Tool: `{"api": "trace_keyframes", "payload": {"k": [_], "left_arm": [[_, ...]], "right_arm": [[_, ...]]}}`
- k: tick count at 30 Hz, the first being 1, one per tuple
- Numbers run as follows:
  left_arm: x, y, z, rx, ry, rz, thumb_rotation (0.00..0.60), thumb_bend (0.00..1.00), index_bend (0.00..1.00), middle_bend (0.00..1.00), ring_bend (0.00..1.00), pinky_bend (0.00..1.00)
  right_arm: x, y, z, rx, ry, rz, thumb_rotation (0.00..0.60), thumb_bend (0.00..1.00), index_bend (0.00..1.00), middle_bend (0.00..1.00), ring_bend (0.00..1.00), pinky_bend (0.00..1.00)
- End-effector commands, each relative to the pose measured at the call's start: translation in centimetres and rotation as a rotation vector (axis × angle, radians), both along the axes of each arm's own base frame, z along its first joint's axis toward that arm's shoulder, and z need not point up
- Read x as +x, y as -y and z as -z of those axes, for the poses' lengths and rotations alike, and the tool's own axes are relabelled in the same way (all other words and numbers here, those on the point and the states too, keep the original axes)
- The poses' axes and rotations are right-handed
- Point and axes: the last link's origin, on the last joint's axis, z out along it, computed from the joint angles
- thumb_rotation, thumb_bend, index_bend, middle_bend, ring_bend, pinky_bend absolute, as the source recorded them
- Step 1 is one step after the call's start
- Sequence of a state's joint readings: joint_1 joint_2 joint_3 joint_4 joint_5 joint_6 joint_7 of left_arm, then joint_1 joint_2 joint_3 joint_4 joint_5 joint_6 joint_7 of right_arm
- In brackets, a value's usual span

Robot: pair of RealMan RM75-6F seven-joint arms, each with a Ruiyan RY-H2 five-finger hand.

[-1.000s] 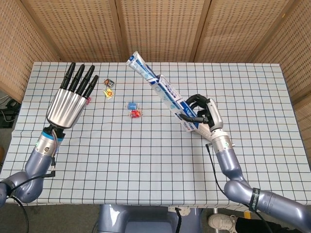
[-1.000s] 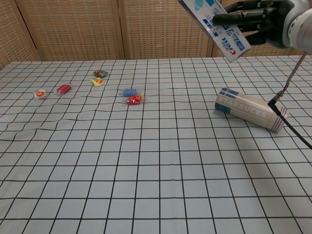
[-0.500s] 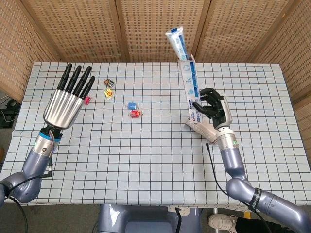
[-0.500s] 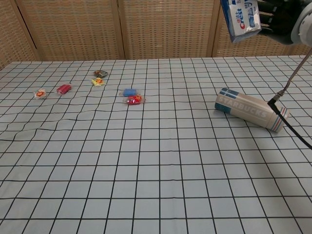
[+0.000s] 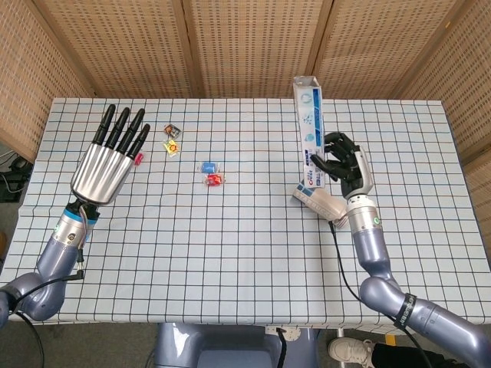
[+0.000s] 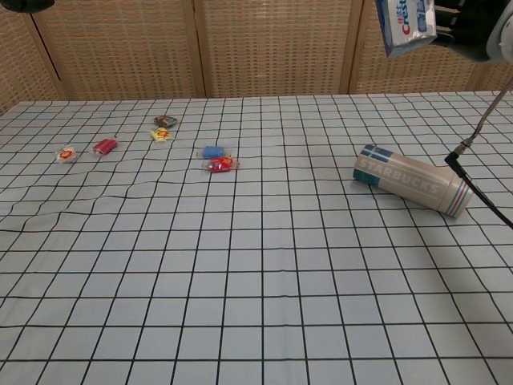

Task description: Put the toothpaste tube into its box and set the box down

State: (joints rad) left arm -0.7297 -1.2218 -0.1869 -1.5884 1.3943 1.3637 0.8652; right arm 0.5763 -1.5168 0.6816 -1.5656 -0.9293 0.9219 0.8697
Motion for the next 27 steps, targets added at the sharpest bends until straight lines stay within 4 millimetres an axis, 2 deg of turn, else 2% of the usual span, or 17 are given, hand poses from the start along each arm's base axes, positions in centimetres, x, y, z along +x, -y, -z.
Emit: {"api": "trace_keyframes", "payload": {"k": [1, 9, 11, 17, 19, 27], "left_arm": [[-0.3, 0.0, 0.2, -0.012, 0.004, -0.012, 0.600, 0.31, 0.15, 0.00, 0.03, 0.03], [-1.2, 0.2, 0.6, -0.042, 0.033, -0.043, 0.600, 0.31, 0.15, 0.00, 0.03, 0.03], [-1.5, 0.3, 0.6, -0.048, 0.044, -0.049, 0.600, 0.31, 0.15, 0.00, 0.03, 0.03], [-2.0, 0.6, 0.6, -0.065, 0.064, -0.062, 0.600, 0.31, 0.15, 0.00, 0.03, 0.03], [-2.3, 0.8, 0.7, -0.072, 0.075, -0.068, 0.600, 0.31, 0.16, 0.00, 0.03, 0.03], [-3.0, 1.2, 1.0, -0.084, 0.095, -0.082, 0.600, 0.31, 0.16, 0.00, 0.03, 0.03]], "right_arm": [[-1.1, -0.6, 0.8, -0.019, -0.158, 0.002, 0.600, 0.27, 0.80, 0.60, 0.60, 0.64], [-3.9, -1.5, 1.3, -0.041, -0.352, 0.012, 0.600, 0.27, 0.80, 0.60, 0.60, 0.64], [-5.3, -1.6, 1.2, -0.055, -0.425, 0.035, 0.600, 0.27, 0.80, 0.60, 0.60, 0.64], [-8.0, -1.7, 0.3, -0.100, -0.606, 0.072, 0.600, 0.27, 0.80, 0.60, 0.60, 0.64], [-9.4, -1.8, -0.5, -0.124, -0.718, 0.086, 0.600, 0.27, 0.80, 0.60, 0.60, 0.64], [-12.6, -2.4, -1.7, -0.110, -0.902, 0.139, 0.600, 0.27, 0.80, 0.60, 0.60, 0.64]]}}
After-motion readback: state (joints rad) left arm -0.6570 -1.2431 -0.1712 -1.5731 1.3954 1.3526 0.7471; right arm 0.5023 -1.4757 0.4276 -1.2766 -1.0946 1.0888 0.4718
